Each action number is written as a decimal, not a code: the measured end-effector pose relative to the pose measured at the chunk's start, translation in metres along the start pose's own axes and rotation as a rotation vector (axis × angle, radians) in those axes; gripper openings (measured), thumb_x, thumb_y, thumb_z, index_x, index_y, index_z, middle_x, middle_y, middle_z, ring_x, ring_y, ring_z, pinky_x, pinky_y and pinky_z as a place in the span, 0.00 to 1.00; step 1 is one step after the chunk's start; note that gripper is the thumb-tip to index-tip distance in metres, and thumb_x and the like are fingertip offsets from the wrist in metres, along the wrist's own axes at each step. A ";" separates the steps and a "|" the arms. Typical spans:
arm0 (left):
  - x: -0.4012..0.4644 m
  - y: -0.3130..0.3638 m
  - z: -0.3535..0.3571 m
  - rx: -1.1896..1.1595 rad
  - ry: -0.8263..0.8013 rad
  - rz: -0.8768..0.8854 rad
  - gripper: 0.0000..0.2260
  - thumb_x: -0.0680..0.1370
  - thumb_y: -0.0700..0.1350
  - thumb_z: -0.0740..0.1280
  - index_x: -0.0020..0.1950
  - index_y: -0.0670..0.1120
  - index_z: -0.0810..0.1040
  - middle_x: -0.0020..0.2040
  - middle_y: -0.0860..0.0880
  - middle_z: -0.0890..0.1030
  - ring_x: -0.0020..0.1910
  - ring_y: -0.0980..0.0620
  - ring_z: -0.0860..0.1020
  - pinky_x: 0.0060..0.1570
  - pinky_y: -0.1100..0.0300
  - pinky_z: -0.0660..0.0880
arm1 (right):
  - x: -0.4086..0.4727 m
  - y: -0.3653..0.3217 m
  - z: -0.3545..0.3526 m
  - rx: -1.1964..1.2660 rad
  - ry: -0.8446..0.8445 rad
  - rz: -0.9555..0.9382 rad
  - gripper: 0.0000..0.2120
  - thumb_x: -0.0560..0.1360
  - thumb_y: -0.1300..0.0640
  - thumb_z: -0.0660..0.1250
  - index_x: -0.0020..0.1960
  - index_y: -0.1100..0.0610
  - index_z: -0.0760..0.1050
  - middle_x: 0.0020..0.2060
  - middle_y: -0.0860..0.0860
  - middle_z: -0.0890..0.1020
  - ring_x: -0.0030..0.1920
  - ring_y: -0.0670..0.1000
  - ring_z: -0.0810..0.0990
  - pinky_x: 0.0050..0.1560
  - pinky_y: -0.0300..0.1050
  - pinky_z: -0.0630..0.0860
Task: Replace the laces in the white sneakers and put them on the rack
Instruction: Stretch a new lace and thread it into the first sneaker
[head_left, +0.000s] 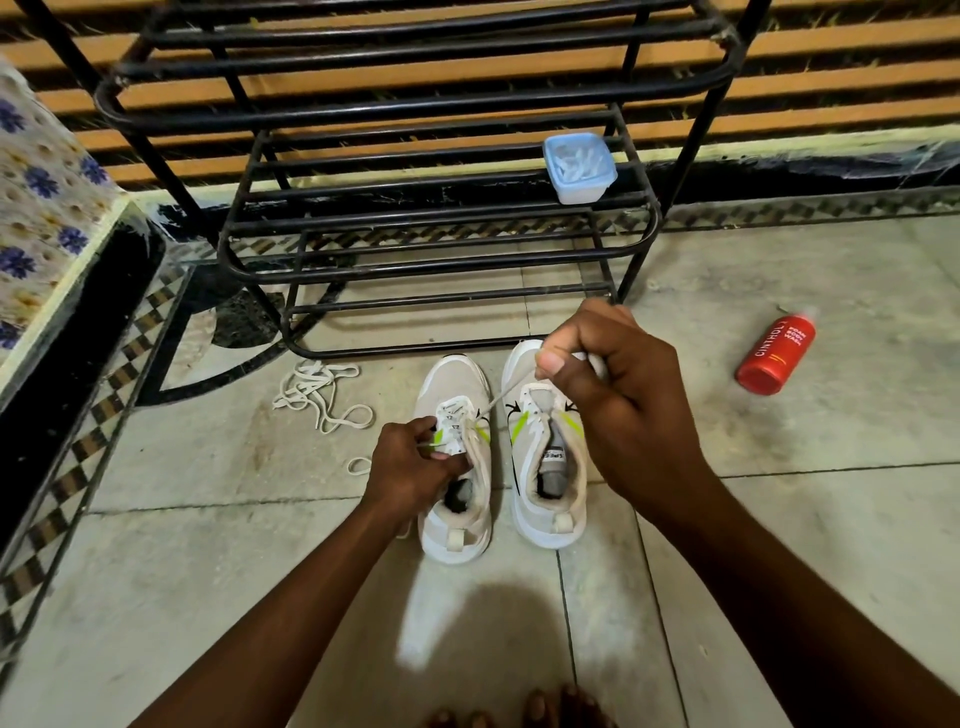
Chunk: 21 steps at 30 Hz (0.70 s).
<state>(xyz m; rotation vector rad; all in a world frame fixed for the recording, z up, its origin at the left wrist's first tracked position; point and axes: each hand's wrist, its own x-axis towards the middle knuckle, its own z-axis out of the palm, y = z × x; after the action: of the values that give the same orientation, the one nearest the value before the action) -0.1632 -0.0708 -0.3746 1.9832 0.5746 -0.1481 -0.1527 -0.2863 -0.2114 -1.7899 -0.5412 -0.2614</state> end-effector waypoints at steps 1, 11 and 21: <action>-0.002 0.002 0.000 0.003 0.007 0.003 0.33 0.66 0.44 0.84 0.69 0.43 0.79 0.49 0.54 0.83 0.35 0.69 0.80 0.36 0.76 0.72 | 0.000 -0.001 0.000 -0.001 0.002 0.002 0.09 0.77 0.63 0.66 0.38 0.55 0.74 0.35 0.48 0.75 0.42 0.50 0.74 0.54 0.48 0.68; -0.013 0.033 -0.012 -0.048 0.062 0.027 0.21 0.68 0.37 0.81 0.59 0.48 0.82 0.53 0.49 0.82 0.45 0.53 0.80 0.51 0.57 0.78 | 0.005 0.004 0.005 -0.209 -0.136 -0.066 0.06 0.79 0.59 0.67 0.43 0.55 0.79 0.40 0.43 0.77 0.45 0.53 0.76 0.48 0.51 0.71; -0.032 0.107 -0.036 -0.414 -0.354 0.414 0.06 0.79 0.40 0.71 0.51 0.39 0.84 0.33 0.52 0.77 0.31 0.57 0.68 0.33 0.66 0.66 | 0.011 0.029 0.005 -0.342 -0.023 0.091 0.05 0.80 0.49 0.62 0.45 0.46 0.71 0.47 0.46 0.74 0.53 0.54 0.73 0.54 0.53 0.68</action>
<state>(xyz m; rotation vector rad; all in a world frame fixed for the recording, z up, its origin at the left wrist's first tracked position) -0.1482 -0.0889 -0.2598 1.5808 -0.0410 -0.1085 -0.1291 -0.2851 -0.2323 -2.1454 -0.4489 -0.2835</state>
